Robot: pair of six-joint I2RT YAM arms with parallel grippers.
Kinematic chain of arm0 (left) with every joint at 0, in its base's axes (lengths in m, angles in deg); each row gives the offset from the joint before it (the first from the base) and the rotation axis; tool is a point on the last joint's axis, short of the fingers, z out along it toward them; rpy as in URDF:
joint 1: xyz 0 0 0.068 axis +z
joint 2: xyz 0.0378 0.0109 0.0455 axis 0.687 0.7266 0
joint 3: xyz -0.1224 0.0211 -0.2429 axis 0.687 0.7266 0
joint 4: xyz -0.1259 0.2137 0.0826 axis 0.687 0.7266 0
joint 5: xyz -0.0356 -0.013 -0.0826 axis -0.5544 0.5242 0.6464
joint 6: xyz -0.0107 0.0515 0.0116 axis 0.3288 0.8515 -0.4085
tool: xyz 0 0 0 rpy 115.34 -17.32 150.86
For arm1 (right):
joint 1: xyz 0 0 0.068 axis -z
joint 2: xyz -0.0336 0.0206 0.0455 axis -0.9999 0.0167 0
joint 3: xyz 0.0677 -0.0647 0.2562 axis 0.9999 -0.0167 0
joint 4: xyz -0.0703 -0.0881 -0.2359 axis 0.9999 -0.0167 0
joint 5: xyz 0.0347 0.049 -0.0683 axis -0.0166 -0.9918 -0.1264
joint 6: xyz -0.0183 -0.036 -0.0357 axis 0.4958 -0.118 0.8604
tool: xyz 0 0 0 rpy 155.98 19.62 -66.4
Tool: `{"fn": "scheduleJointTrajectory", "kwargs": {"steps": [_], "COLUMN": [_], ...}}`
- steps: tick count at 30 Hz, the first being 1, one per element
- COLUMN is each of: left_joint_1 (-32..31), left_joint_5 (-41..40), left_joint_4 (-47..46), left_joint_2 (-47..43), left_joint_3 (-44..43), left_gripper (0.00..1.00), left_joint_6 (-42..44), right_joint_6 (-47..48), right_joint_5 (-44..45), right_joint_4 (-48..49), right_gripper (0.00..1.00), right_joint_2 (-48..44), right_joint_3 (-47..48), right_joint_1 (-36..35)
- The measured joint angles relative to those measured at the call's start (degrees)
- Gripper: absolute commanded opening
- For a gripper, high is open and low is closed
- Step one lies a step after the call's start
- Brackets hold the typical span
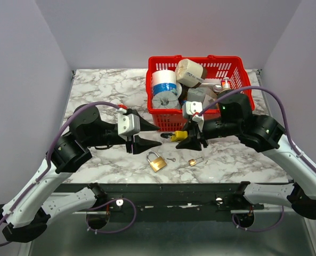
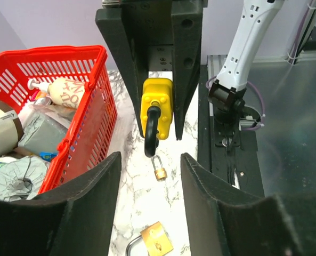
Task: Lock with the key
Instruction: Lock the lock.
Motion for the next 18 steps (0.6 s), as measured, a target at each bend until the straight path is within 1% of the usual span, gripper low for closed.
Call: {"fn": "scheduleJointTrajectory", "kwargs": {"steps": [5,10,11,18], "left_joint_1": [0.0,0.0,0.0,0.0], "left_joint_5": [1.7,1.7,1.7,1.7], "left_joint_4": [1.7,1.7,1.7,1.0], "left_joint_2": [0.7,2.2,2.4,3.1], "left_joint_3": [-1.0,-2.0,-2.1,-2.5], "left_gripper": [0.46,0.43,0.39,0.22], "left_joint_6": [0.1,-0.2,-0.5,-1.3], "right_joint_6": [-0.2,0.1,0.2,0.3], "right_joint_5": [0.0,0.0,0.0,-0.1], "right_joint_4": [0.0,0.0,0.0,0.0], "right_gripper": [0.01,0.01,0.01,0.01], "right_joint_2": [0.7,1.1,1.1,1.2], "right_joint_3": [0.0,0.0,0.0,0.0], "right_joint_1": [0.0,0.0,0.0,0.0]}}
